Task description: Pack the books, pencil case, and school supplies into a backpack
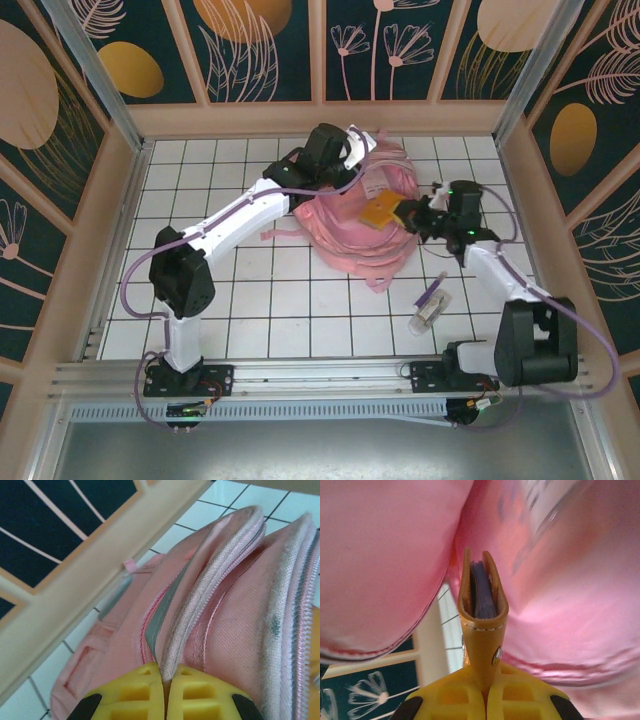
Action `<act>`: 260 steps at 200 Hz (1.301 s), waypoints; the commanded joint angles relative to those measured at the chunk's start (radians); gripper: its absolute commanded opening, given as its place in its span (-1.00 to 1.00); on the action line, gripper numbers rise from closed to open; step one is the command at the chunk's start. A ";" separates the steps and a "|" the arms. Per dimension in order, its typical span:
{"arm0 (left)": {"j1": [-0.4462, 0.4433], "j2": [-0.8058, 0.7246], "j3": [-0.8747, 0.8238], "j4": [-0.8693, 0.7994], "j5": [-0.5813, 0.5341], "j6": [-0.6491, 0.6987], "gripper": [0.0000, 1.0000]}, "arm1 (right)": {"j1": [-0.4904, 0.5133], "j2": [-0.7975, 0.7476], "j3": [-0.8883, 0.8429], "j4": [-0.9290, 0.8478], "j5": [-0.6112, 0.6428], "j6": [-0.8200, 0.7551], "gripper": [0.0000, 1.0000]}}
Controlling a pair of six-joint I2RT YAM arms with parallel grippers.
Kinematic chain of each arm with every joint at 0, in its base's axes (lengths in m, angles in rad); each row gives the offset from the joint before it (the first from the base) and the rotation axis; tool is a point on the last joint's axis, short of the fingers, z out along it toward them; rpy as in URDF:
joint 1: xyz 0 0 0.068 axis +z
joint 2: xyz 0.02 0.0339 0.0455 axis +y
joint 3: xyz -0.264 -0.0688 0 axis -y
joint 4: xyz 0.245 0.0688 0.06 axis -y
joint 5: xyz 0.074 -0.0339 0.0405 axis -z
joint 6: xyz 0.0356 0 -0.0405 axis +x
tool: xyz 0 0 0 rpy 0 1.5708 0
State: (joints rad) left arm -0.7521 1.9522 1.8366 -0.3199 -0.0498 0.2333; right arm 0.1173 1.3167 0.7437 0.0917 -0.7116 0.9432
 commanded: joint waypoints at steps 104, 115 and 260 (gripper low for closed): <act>-0.007 -0.084 -0.098 0.320 0.301 -0.380 -1.00 | 0.335 0.586 0.149 0.778 0.750 0.798 -0.25; -0.005 -0.088 -0.114 0.324 0.276 -0.381 -1.00 | 0.338 0.546 0.122 0.734 0.738 0.798 -0.18; 0.071 -0.076 -0.268 0.317 0.292 -0.196 -1.00 | -0.046 -0.410 -0.053 -0.735 0.855 0.115 0.95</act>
State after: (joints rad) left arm -0.6926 1.9003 1.5703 -0.0635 0.2184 -0.0166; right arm 0.1844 0.9897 0.7170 -0.2443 0.0303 1.2610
